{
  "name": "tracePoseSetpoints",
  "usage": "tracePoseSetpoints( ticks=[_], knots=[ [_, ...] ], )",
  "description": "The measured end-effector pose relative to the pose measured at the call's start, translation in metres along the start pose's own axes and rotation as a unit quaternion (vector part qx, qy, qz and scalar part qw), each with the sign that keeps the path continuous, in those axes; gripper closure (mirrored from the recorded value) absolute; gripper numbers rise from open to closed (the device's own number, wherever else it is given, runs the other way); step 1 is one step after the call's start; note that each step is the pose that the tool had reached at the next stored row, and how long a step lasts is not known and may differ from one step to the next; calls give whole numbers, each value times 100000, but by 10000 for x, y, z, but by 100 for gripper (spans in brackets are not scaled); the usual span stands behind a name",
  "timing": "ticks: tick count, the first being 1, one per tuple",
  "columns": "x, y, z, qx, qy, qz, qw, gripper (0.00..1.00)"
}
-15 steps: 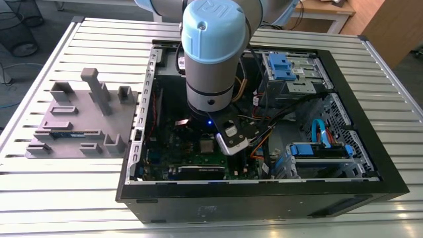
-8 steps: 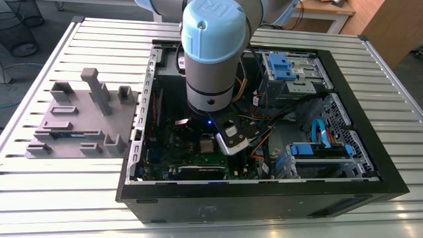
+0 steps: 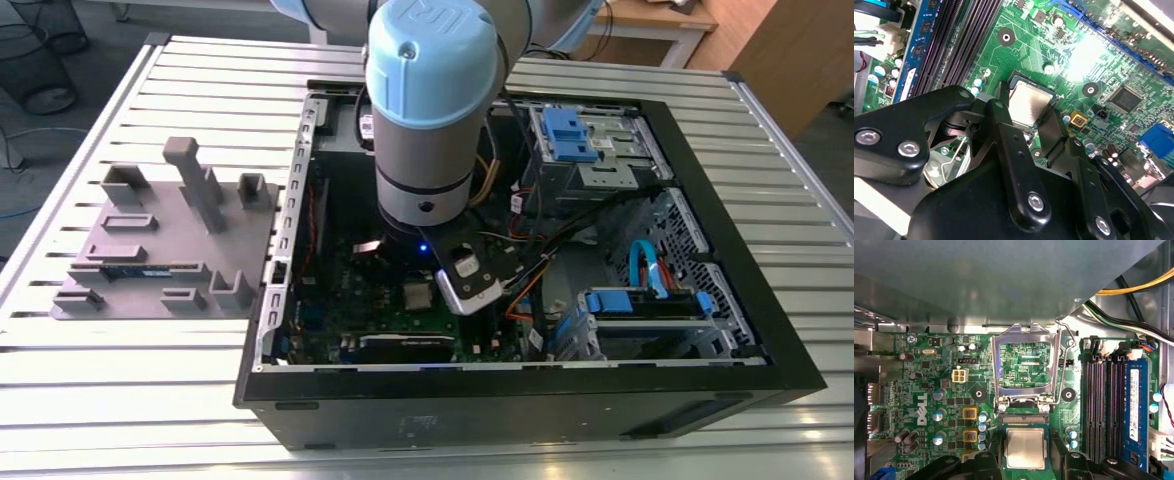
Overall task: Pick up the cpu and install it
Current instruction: 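Place the cpu into insertion slot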
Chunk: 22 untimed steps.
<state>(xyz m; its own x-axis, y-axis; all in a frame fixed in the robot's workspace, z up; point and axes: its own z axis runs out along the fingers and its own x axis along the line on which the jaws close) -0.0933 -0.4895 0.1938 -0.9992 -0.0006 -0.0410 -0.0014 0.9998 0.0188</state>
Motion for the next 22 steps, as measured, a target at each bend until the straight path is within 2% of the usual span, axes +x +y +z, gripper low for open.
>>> tracePoseSetpoints(
  ticks=[3, 8, 9, 13, 17, 22],
  knots=[
    [0, -3, 1, -86, -5, 3, 100000, 51],
    [7, -4, 16, -816, -9, 364, 99996, 51],
    [7, -3, 19, -856, -19, 578, 99995, 51],
    [13, -4, 25, -796, -70, 2170, 99973, 51],
    [47, -4, 24, -778, -67, 2577, 99964, 51],
    [49, -4, 24, -780, -70, 2603, 99963, 51]
  ],
)
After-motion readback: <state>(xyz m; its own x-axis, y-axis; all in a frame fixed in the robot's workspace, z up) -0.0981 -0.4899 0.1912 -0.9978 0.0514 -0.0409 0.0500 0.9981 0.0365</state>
